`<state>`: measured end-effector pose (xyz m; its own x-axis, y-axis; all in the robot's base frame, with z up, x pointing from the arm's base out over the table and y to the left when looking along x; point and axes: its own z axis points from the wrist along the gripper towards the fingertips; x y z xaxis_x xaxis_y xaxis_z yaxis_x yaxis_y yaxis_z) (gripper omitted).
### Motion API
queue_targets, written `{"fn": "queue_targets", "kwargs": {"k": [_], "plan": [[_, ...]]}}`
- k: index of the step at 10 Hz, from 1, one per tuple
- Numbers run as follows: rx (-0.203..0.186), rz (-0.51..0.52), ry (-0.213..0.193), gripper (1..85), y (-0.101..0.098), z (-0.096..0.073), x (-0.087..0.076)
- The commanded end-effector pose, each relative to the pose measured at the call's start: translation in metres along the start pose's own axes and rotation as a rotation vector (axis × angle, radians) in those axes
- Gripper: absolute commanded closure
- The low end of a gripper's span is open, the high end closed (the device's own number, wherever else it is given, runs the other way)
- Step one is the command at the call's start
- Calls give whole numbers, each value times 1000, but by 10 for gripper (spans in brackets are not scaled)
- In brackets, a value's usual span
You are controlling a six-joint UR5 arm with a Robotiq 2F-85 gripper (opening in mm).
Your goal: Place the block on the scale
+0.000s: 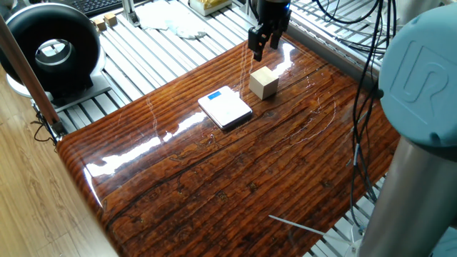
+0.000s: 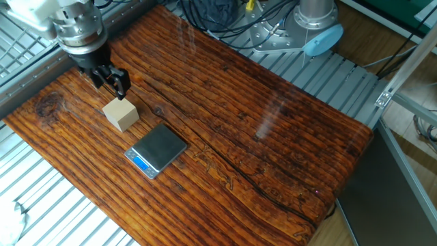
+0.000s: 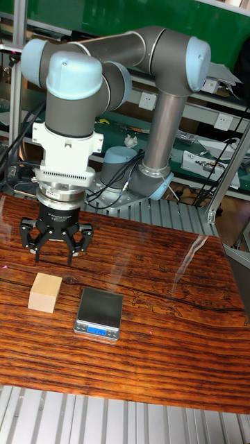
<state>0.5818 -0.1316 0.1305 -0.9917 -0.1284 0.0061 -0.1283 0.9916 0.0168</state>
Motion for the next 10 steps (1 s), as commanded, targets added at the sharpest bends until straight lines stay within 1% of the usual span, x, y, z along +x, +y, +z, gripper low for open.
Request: {"fn": "queue_targets", "kwargs": {"k": [1,2,3,4,5,6,7,9,10], "plan": [[53,8,31,260,-14,0,7],[64,13,46,267,-17,-1,11],[68,21,35,273,-18,-1,9],[54,23,27,277,-14,0,6],[30,15,18,277,-15,17,-4],[8,15,22,267,-17,26,-8],[-4,19,33,250,-19,33,-10],[-32,109,71,243,-14,43,-9],[-42,139,77,243,-12,47,-11]]}}
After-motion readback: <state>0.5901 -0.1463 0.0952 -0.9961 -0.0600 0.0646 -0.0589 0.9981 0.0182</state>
